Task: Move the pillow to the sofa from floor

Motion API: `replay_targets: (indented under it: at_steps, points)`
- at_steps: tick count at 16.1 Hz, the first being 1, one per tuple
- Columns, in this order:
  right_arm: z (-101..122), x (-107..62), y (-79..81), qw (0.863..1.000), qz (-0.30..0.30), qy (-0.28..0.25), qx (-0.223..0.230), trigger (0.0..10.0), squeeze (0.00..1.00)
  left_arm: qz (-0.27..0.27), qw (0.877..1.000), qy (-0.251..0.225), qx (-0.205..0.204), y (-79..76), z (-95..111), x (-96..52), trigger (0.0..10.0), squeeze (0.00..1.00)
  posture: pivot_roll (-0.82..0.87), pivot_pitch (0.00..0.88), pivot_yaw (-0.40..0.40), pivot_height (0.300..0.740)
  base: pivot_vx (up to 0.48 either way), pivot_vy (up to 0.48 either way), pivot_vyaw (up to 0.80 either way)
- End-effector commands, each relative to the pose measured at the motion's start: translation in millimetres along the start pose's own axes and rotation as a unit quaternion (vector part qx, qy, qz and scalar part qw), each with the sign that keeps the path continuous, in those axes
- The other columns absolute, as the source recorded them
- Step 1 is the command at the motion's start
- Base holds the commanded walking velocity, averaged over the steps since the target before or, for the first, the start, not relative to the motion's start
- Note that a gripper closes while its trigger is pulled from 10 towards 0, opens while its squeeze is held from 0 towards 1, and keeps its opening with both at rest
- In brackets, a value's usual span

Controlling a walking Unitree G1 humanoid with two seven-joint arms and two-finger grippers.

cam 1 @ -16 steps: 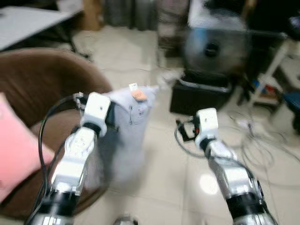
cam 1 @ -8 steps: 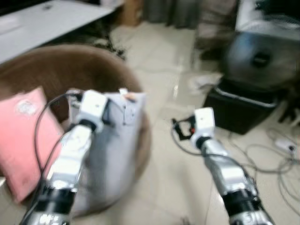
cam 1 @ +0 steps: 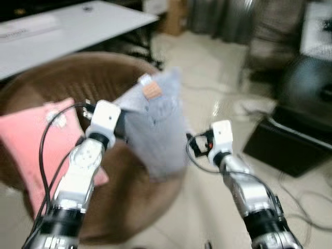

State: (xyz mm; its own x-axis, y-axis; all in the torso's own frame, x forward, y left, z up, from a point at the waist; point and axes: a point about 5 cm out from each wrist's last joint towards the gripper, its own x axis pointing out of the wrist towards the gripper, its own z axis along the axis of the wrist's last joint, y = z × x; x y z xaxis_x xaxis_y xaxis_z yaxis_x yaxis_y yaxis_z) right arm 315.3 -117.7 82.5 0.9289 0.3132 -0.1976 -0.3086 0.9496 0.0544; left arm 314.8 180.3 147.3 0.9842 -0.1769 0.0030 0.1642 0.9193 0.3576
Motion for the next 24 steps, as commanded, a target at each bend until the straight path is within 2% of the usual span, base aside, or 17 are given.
replay_targets:
  at_steps: [1,3,4,8,12,14,18,21,22,24]
  points:
    - [-1.5,-3.0,-12.4,1.0,-0.026,0.003,0.007,10.0,0.0,-0.003,0.999,-0.032,0.001,-2.3,14.4,3.4,10.0,0.0,0.08,0.0,0.008,0.74,0.386,0.0,0.0]
    - [-1.6,-2.7,-13.6,1.0,-0.029,0.003,-0.002,10.0,0.0,-0.036,0.999,-0.035,-0.009,-13.4,12.7,3.2,10.0,0.0,0.08,0.0,0.008,0.74,0.0,0.0,0.0]
    - [-1.6,-2.6,-13.6,1.0,-0.028,0.003,-0.003,10.0,0.0,-0.056,0.998,-0.028,0.0,-19.1,11.4,3.8,10.0,0.0,0.08,0.0,0.008,0.74,0.0,0.0,0.0]
    - [-1.1,-2.2,-13.3,1.0,-0.023,0.005,-0.007,10.0,0.0,-0.119,0.991,-0.061,0.015,-35.8,14.7,8.7,10.0,0.0,0.09,0.0,0.001,0.74,0.0,0.0,0.0]
    - [1.1,-4.2,-11.4,0.999,0.017,0.008,-0.044,10.0,0.0,-0.171,0.983,-0.066,0.03,-43.7,16.5,19.8,10.0,0.0,0.07,0.0,0.004,0.74,0.0,0.0,0.0]
    - [7.3,-11.9,-6.7,0.996,0.068,-0.003,-0.061,10.0,0.0,-0.189,0.978,-0.08,0.03,-44.5,22.4,25.4,10.0,0.0,0.06,0.0,0.005,0.74,0.0,0.0,0.0]
    - [8.9,-26.7,-3.5,0.989,0.119,0.003,-0.092,10.0,0.0,-0.162,0.985,-0.059,0.03,-38.3,16.6,43.5,10.0,0.0,0.02,0.0,-0.01,0.74,0.0,0.0,0.0]
    - [1.6,-44.2,-4.6,0.982,0.153,0.03,-0.11,10.0,0.0,-0.123,0.991,-0.006,0.055,-33.7,3.9,62.0,10.0,0.0,-0.03,0.0,-0.016,0.74,0.0,0.0,0.0]
    - [-3.6,-52.6,-9.1,0.979,0.16,0.044,-0.117,10.0,0.0,-0.103,0.993,0.023,0.058,-35.8,-5.1,66.4,10.0,0.0,-0.08,0.0,-0.012,0.74,0.0,0.0,0.0]
    - [-6.1,-57.2,-15.2,0.981,0.138,0.053,-0.129,10.0,0.0,-0.094,0.992,0.028,0.077,-43.4,-11.5,66.9,10.0,0.0,-0.13,0.0,-0.005,0.74,0.0,0.0,0.0]
